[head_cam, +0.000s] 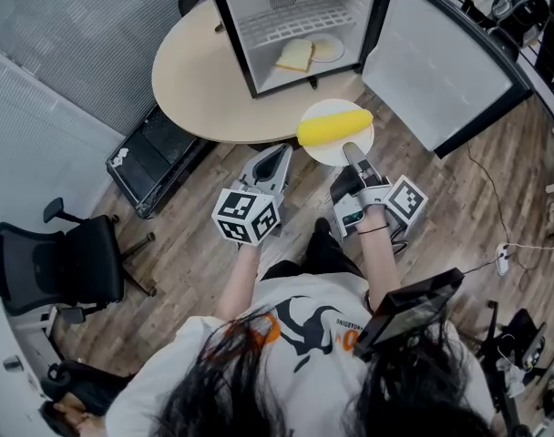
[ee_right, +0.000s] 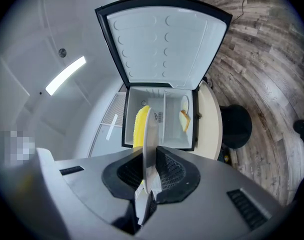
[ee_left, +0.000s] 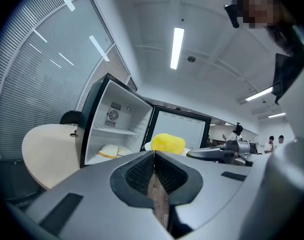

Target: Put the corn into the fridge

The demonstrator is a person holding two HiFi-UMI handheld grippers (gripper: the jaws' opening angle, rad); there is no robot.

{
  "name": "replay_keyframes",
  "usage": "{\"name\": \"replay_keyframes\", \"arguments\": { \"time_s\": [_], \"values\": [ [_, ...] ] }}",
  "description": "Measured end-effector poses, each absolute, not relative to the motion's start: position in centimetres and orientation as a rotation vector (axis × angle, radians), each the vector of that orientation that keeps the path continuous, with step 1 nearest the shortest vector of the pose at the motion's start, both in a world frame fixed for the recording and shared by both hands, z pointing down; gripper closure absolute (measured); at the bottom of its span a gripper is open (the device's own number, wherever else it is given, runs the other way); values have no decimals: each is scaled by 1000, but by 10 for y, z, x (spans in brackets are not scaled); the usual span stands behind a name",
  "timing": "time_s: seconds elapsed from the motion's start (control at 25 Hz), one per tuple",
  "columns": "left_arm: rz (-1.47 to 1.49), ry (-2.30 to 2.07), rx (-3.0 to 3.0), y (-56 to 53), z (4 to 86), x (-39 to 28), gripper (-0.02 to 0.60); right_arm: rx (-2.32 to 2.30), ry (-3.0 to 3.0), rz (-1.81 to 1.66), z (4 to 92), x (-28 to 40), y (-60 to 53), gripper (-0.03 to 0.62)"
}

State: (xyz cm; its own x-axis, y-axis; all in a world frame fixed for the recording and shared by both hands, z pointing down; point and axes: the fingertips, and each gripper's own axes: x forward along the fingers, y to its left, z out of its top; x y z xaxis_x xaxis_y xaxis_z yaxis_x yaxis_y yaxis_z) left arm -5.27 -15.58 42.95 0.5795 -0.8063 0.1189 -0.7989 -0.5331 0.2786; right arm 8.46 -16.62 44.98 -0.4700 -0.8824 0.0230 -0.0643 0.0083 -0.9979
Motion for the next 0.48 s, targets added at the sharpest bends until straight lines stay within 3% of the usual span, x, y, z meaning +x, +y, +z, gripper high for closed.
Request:
{"name": "replay_keyframes", "arguments": {
  "time_s": [0.48],
  "values": [
    [-29,-1410,2453,-237,433,-42,569,-950,1663,-1585,450,98,-259,554]
  ]
}}
